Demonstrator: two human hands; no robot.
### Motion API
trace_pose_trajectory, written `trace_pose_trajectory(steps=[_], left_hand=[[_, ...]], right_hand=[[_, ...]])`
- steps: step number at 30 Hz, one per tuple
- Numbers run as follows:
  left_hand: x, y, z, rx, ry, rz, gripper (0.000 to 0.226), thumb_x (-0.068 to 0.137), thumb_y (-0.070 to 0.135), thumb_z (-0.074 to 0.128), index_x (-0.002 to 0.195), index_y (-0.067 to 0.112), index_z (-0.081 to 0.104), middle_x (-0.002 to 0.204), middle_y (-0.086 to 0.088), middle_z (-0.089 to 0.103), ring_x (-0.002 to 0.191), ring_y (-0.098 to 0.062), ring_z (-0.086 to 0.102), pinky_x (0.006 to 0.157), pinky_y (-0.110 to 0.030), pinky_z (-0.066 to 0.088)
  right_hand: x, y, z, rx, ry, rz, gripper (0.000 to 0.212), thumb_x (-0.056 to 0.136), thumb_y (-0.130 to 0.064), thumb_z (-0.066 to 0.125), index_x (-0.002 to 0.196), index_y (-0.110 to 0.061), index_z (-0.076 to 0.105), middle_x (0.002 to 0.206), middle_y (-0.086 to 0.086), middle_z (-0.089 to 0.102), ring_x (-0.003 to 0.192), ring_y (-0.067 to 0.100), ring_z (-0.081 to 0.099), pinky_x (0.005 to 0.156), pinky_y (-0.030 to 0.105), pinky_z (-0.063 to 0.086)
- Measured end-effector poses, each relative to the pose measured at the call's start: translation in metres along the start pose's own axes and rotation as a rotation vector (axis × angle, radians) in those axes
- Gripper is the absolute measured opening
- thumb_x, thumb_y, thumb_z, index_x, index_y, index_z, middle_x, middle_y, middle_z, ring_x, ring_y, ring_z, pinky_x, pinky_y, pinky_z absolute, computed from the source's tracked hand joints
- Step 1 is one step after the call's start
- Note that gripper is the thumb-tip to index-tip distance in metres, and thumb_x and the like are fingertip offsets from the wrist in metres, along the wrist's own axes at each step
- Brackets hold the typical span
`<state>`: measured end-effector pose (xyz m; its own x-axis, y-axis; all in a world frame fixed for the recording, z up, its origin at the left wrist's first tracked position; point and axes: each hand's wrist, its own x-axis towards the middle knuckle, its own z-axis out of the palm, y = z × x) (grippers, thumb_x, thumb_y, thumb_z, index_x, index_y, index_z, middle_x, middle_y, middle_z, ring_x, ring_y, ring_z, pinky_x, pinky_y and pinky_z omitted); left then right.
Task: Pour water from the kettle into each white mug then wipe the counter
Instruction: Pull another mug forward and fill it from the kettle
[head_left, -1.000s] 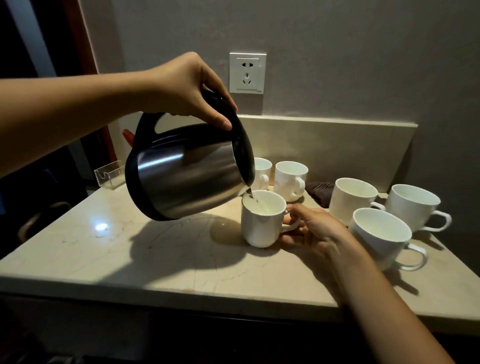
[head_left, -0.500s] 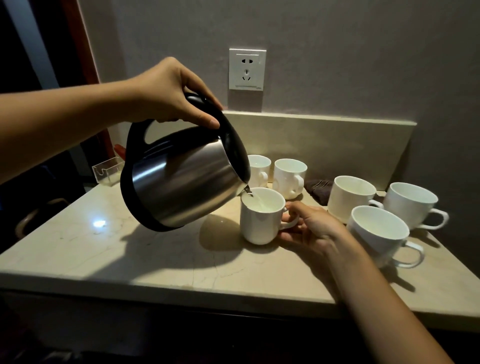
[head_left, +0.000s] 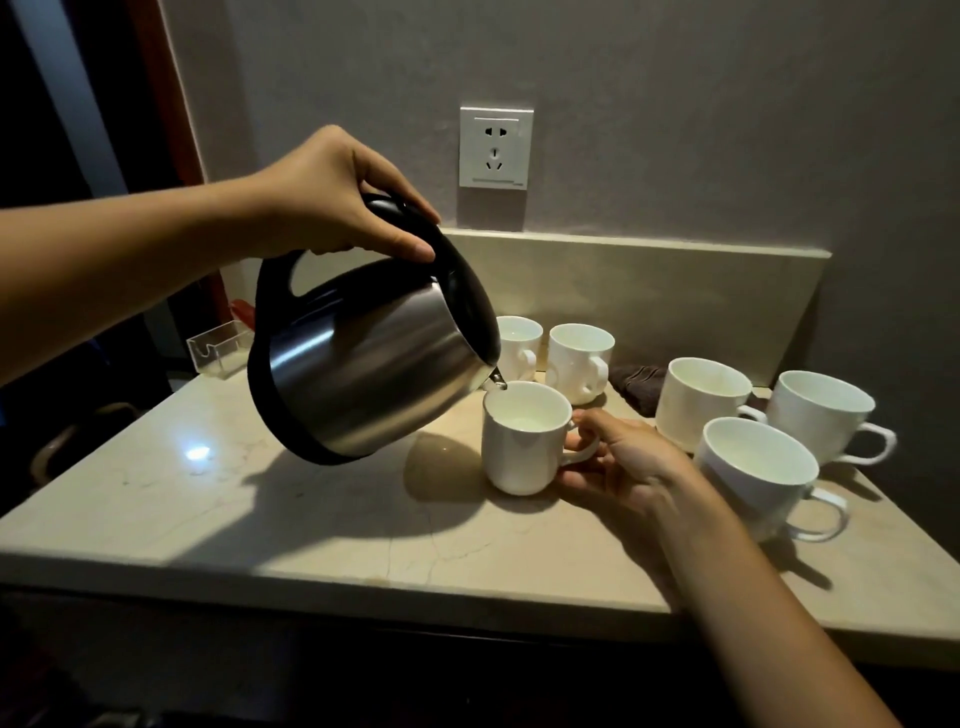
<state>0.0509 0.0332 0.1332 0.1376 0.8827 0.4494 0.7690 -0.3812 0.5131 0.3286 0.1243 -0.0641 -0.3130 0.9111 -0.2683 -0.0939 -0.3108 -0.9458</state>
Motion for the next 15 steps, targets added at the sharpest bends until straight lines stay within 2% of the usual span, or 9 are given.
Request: trace_pose_trajectory(steps=[3, 7, 11, 13, 15], left_hand=[[-0.004, -0.005, 0.0, -0.066, 0.06, -0.004, 0.035, 0.061, 0.041, 0.082, 0.095, 0.032, 0.075, 0.074, 0.012, 0.075, 0.048, -0.002, 0.059, 0.041, -0.011, 0.042], [-0.02, -0.03, 0.006, -0.201, 0.207, -0.013, 0.027, 0.067, 0.034, 0.085, 0.093, 0.036, 0.078, 0.072, 0.008, 0.074, 0.048, -0.002, 0.056, 0.042, -0.012, 0.043], [-0.043, -0.051, 0.01, -0.338, 0.34, -0.042, 0.035, 0.063, 0.044, 0.086, 0.096, 0.038, 0.078, 0.065, 0.005, 0.072, 0.046, -0.002, 0.052, 0.041, -0.014, 0.04], [-0.056, -0.058, 0.016, -0.392, 0.401, -0.046, 0.032, 0.064, 0.039, 0.086, 0.095, 0.036, 0.078, 0.065, 0.008, 0.071, 0.046, 0.0, 0.053, 0.043, -0.012, 0.04], [-0.068, -0.064, 0.026, -0.439, 0.5, -0.071, 0.029, 0.064, 0.035, 0.084, 0.093, 0.034, 0.077, 0.064, 0.01, 0.071, 0.047, 0.0, 0.055, 0.044, -0.012, 0.041]], right_hand=[[0.0, 0.001, 0.001, 0.008, 0.014, 0.022, 0.01, 0.078, -0.018, 0.068, 0.072, -0.011, 0.064, 0.065, 0.008, 0.068, 0.069, 0.028, 0.065, 0.083, 0.053, 0.054], [-0.001, 0.001, 0.002, 0.028, 0.022, 0.025, 0.01, 0.081, -0.017, 0.066, 0.077, -0.009, 0.063, 0.06, 0.007, 0.069, 0.056, 0.021, 0.067, 0.06, 0.041, 0.06], [-0.004, -0.001, 0.002, 0.016, 0.022, -0.002, 0.011, 0.084, -0.017, 0.064, 0.08, -0.007, 0.063, 0.059, 0.007, 0.069, 0.054, 0.018, 0.067, 0.058, 0.037, 0.058], [-0.007, -0.001, 0.003, 0.017, 0.026, -0.009, 0.012, 0.085, -0.016, 0.063, 0.08, -0.006, 0.062, 0.057, 0.006, 0.068, 0.053, 0.017, 0.066, 0.05, 0.032, 0.058], [-0.008, -0.001, 0.004, 0.036, 0.032, -0.009, 0.012, 0.085, -0.016, 0.063, 0.08, -0.006, 0.062, 0.06, 0.007, 0.067, 0.055, 0.019, 0.066, 0.051, 0.032, 0.058]])
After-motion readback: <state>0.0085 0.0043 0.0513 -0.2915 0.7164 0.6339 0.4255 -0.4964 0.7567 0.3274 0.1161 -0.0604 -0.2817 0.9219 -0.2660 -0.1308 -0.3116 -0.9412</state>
